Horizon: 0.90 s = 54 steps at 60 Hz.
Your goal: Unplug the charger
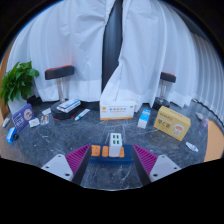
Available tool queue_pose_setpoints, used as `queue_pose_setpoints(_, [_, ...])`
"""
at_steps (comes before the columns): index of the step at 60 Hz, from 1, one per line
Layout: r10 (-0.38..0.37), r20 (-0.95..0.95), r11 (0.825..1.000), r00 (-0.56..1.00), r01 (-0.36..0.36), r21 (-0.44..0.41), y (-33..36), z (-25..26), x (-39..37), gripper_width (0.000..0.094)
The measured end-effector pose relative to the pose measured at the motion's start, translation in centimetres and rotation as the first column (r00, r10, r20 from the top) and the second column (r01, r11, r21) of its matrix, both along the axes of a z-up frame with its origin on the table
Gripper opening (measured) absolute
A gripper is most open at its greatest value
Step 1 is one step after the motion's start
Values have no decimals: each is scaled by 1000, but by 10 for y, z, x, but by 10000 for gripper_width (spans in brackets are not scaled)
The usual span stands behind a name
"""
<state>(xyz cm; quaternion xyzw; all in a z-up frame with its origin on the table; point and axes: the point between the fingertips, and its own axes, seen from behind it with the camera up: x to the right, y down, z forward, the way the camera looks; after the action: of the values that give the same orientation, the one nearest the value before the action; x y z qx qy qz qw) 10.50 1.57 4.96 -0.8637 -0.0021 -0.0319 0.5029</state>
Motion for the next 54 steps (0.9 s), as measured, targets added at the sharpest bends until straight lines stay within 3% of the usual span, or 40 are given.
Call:
queue_pose_setpoints(10, [-10,-24,1000,1000,9,-18,37,-24,5,528])
queue_pose_setpoints(15, [-24,-21,1000,1000,23,-5,42,-29,11,204])
queue_pose_setpoints(19, [-5,-38,1000,999,5,0,43,-29,8,148])
queue_pose_setpoints(24, [14,-33,1000,999,-14,-4,44,-23,6,104])
queue_pose_setpoints(27, [40,-78,997,996,-35,75,47,15,1,100])
queue_pose_setpoints(34, [60,-91,960,994,-33,278,48,137,17,98])
queue_pose_setpoints(39, [45,-125,940,991,0,342,45,180,45,98])
queue_pose_setpoints(42, [35,-139,944,990,14,331,43,176,63,98])
queue_pose_setpoints(45, [20,-150,958,989,24,284,48,155,79,97])
queue_pose_setpoints(50, [-11,-158,986,987,37,162,44,93,106,100])
queue_pose_setpoints(54, [-24,-163,995,986,39,87,36,40,122,109])
